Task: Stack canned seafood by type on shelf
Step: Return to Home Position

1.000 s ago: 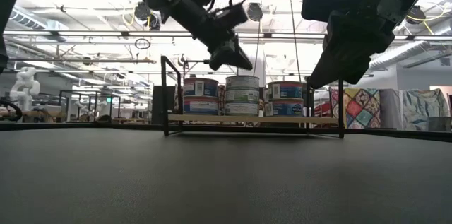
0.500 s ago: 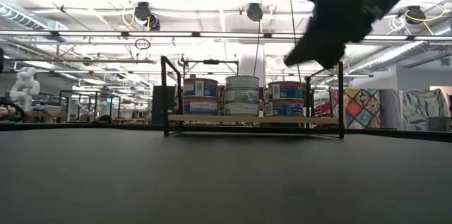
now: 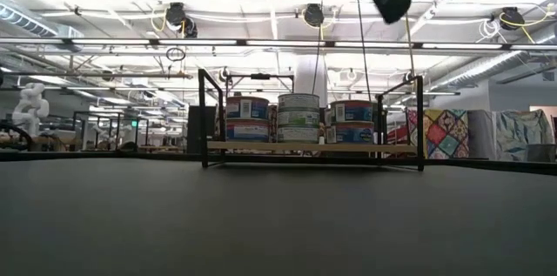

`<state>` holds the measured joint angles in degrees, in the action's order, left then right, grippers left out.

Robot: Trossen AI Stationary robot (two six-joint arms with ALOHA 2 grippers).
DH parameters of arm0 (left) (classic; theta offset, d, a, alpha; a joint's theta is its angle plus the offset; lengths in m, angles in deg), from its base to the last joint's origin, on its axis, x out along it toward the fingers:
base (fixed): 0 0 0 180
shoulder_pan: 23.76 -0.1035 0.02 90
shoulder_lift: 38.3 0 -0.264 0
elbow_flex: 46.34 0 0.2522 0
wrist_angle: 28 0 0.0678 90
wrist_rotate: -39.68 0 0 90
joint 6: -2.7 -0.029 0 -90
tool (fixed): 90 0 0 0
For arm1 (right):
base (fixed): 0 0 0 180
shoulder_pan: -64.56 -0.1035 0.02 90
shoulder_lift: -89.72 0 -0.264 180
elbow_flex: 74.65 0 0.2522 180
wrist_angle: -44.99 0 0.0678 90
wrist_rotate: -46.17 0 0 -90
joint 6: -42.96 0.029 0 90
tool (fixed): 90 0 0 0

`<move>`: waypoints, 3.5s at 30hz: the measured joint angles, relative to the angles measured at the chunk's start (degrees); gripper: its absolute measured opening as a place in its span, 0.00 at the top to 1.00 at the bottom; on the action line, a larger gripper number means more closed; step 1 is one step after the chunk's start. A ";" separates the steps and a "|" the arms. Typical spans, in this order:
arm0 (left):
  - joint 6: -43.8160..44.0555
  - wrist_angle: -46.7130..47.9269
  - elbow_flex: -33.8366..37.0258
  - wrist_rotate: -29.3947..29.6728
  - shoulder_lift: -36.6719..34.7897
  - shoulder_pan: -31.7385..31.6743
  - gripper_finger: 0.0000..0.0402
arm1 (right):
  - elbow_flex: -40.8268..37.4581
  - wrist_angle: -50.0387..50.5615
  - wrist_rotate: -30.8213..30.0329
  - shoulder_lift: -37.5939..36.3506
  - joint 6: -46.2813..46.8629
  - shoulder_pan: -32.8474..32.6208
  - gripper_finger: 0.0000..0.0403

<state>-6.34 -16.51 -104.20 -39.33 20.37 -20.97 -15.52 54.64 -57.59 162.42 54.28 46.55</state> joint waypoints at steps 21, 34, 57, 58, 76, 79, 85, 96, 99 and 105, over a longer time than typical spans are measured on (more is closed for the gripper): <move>13.10 -18.26 34.06 1.12 -26.98 -0.04 0.85 | -29.07 -14.16 -7.01 -26.53 8.87 1.63 1.00; 17.79 -24.57 41.90 -0.40 -27.76 -0.09 0.85 | -43.67 -23.18 -5.38 -36.32 13.50 2.09 1.00; 20.76 -7.56 41.86 -3.64 -46.13 -5.69 0.85 | -44.49 0.78 -0.54 -62.07 10.26 8.07 1.00; 20.76 -6.45 41.84 -3.62 -47.53 -5.77 0.85 | -44.49 0.84 0.01 -62.91 9.46 8.33 1.00; 21.24 5.03 41.72 1.06 -56.38 -5.84 0.85 | -44.47 1.13 0.63 -64.15 3.21 9.80 1.00; 18.74 5.12 41.71 1.28 -56.30 -5.84 0.85 | -44.47 1.16 0.63 -63.29 3.83 9.80 1.00; 19.06 5.21 41.69 1.27 -56.30 -5.84 0.85 | -44.47 1.16 0.61 -62.77 4.04 9.78 1.00; 19.08 5.40 41.69 1.25 -56.29 -5.84 0.85 | -44.47 1.16 0.59 -62.77 4.04 9.78 1.00; 19.09 5.43 41.70 1.25 -56.29 -5.84 0.85 | -44.47 1.16 0.59 -62.77 4.04 9.78 1.00; 19.10 5.47 41.71 1.25 -56.28 -5.84 0.85 | -44.47 1.16 0.56 -62.77 4.04 9.78 1.00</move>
<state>12.76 -11.04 -62.49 -38.07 -35.91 -26.81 -59.99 55.81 -57.02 99.65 58.32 56.33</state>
